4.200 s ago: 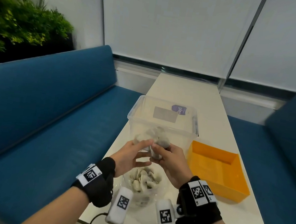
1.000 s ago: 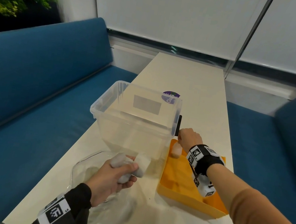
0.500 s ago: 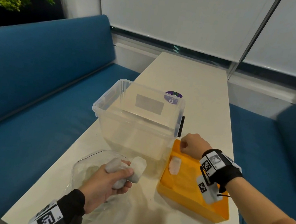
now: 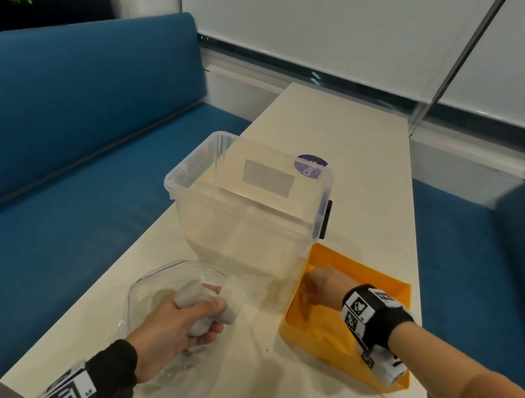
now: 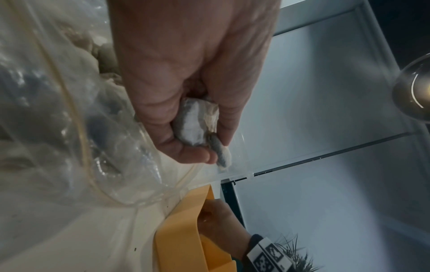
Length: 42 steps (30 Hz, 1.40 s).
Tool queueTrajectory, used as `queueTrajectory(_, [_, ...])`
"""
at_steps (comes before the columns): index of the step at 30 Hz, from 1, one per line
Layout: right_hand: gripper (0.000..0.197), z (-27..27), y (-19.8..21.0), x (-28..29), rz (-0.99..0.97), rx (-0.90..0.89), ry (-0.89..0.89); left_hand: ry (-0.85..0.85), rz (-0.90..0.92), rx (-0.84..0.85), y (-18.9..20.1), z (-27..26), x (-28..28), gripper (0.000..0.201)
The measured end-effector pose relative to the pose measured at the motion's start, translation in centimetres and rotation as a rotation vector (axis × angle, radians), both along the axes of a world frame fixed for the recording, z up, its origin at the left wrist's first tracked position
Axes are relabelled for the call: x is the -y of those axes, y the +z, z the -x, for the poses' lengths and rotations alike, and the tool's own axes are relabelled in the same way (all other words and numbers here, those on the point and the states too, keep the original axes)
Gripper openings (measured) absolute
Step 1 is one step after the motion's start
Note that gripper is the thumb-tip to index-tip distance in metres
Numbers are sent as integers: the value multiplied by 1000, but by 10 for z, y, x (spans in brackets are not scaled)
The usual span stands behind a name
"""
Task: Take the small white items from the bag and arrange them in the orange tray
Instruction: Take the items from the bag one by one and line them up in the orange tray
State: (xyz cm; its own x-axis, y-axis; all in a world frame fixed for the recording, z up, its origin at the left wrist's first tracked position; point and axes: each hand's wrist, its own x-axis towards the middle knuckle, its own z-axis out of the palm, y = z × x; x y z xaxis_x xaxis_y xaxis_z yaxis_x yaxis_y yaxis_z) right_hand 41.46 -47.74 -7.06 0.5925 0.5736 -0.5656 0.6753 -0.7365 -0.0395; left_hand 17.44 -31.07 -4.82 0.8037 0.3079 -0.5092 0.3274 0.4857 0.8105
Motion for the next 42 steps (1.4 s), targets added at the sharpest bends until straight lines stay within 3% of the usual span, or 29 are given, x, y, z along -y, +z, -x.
queueTrajectory(5, [6, -6, 9, 1, -41, -2, 45, 5, 26, 0, -1, -3, 3, 38])
queueTrajectory(7, [16, -13, 14, 6, -124, -26, 0, 5, 27, -1, -1, -4, 2, 38])
queueTrajectory(9, [7, -13, 17, 8, -181, -68, -4, 6, 32, -1, -2, -5, 1, 38])
queueTrajectory(13, [27, -5, 7, 1, -28, -110, 123, 6, 25, -3, -2, -7, 2, 37])
queueTrajectory(18, [21, -2, 5, -7, 19, -108, 160, 18, 5, -21, -6, -4, 0, 34])
queueTrajectory(22, [6, -6, 18, 1, -117, -119, 95, 4, 5, -14, -4, -3, -2, 28])
queueTrajectory(26, [15, -15, 39, 12, -285, -84, -16, -1, 18, 8, 0, -4, -4, 30])
queueTrajectory(30, [10, -20, 50, 16, -370, -59, -75, 4, 35, 25, 4, -7, -1, 25])
queueTrajectory(36, [5, -19, 40, 11, -379, 49, -66, -18, 13, 17, 4, -7, 1, 27])
queueTrajectory(42, [13, -29, 35, 3, -331, 90, -59, 1, 16, 24, 5, -2, -5, 38])
